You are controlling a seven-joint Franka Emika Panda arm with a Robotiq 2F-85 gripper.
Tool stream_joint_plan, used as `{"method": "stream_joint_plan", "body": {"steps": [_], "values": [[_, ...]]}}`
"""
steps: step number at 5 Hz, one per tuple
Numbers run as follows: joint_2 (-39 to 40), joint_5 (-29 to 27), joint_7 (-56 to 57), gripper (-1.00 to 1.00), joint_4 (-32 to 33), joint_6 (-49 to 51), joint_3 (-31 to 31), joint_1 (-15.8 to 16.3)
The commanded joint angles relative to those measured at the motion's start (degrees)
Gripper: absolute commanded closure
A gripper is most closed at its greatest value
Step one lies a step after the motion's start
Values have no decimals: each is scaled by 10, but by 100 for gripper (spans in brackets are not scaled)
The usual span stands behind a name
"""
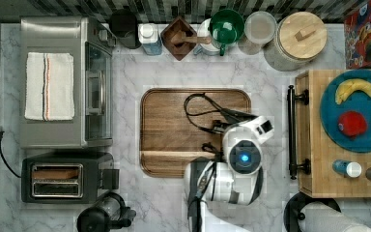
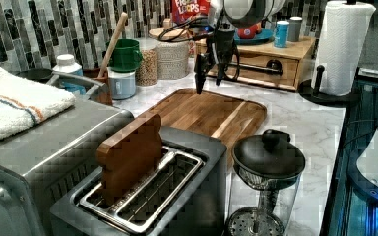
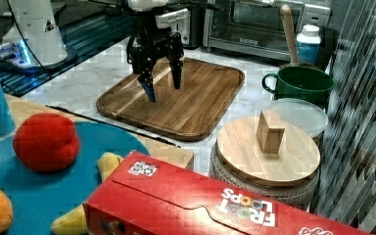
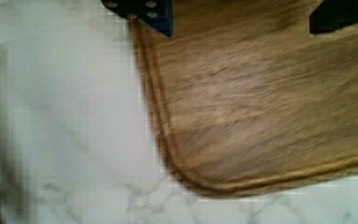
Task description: Open the drawer.
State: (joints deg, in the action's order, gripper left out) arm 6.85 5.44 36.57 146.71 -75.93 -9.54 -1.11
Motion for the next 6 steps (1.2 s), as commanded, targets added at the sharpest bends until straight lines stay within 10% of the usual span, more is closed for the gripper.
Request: {"method": "stream_joint_plan", "body": {"steps": [1, 6], "values": [[-42, 78, -162, -100, -3, 36, -13, 77], [-32, 203, -411, -100, -22, 60, -6, 155]]}}
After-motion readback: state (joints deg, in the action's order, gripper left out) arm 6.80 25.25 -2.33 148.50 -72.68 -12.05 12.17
